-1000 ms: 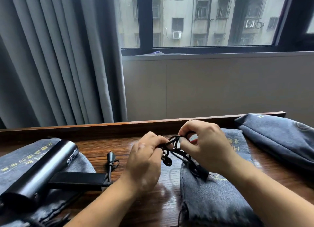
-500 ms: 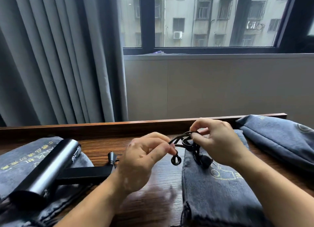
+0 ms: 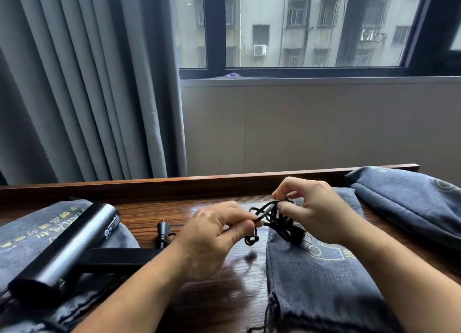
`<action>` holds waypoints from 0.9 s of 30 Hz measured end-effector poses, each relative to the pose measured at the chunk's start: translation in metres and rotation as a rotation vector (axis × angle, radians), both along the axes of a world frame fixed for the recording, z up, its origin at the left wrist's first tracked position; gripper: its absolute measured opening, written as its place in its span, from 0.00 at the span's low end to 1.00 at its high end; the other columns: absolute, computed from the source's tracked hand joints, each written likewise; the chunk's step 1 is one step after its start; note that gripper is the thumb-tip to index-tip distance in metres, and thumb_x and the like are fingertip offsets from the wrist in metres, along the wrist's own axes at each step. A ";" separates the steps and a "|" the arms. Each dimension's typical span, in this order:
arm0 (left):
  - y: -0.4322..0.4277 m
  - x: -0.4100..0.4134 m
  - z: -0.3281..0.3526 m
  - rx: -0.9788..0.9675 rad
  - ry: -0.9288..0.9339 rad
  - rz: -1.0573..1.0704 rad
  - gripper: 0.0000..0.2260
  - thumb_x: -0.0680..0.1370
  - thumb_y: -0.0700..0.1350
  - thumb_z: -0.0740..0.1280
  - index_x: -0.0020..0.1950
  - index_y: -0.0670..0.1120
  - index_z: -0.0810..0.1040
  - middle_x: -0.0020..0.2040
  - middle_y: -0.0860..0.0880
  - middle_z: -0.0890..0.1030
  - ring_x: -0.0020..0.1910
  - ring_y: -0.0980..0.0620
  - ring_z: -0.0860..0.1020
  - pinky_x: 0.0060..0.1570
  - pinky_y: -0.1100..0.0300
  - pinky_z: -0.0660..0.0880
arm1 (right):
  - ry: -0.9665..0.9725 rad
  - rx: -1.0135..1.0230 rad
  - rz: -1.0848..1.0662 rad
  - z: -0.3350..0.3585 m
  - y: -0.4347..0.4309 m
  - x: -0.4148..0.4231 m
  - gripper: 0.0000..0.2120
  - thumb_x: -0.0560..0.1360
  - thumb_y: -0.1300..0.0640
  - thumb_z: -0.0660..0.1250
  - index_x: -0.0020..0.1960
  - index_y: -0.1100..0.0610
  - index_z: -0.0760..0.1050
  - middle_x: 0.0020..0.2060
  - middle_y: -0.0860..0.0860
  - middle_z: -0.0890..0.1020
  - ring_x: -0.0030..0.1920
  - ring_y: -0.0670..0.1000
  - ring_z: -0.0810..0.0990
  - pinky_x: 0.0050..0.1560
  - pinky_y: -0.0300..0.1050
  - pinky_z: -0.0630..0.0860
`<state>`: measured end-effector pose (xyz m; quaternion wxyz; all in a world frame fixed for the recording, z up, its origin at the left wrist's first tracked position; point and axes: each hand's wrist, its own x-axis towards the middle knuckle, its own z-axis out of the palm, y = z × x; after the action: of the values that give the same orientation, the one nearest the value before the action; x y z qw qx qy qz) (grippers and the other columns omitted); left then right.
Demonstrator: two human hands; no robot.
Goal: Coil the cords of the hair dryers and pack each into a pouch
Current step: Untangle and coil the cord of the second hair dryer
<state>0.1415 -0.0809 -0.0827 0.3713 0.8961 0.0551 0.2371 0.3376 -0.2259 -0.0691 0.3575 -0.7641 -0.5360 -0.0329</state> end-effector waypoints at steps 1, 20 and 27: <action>0.000 -0.002 0.002 -0.040 0.040 -0.043 0.09 0.82 0.45 0.67 0.55 0.54 0.86 0.38 0.61 0.81 0.39 0.61 0.78 0.43 0.66 0.73 | 0.021 -0.022 -0.003 0.000 -0.001 0.002 0.03 0.73 0.53 0.71 0.43 0.47 0.78 0.42 0.44 0.85 0.49 0.37 0.81 0.51 0.47 0.79; -0.016 0.008 0.009 -0.228 -0.015 0.158 0.09 0.80 0.47 0.63 0.43 0.51 0.81 0.31 0.59 0.78 0.33 0.62 0.72 0.39 0.59 0.69 | -0.097 0.024 0.118 -0.001 0.003 0.001 0.04 0.73 0.51 0.70 0.46 0.49 0.78 0.44 0.44 0.82 0.50 0.45 0.80 0.54 0.41 0.75; -0.013 0.008 0.007 -0.054 0.015 0.297 0.09 0.79 0.57 0.70 0.44 0.55 0.86 0.31 0.57 0.81 0.31 0.59 0.76 0.36 0.62 0.72 | -0.145 -0.037 0.151 0.000 0.001 0.003 0.04 0.73 0.49 0.67 0.42 0.44 0.72 0.52 0.40 0.78 0.57 0.44 0.76 0.57 0.39 0.71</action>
<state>0.1494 -0.0943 -0.0759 0.3557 0.8694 0.1964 0.2811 0.3410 -0.2249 -0.0693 0.3051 -0.7235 -0.6172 -0.0510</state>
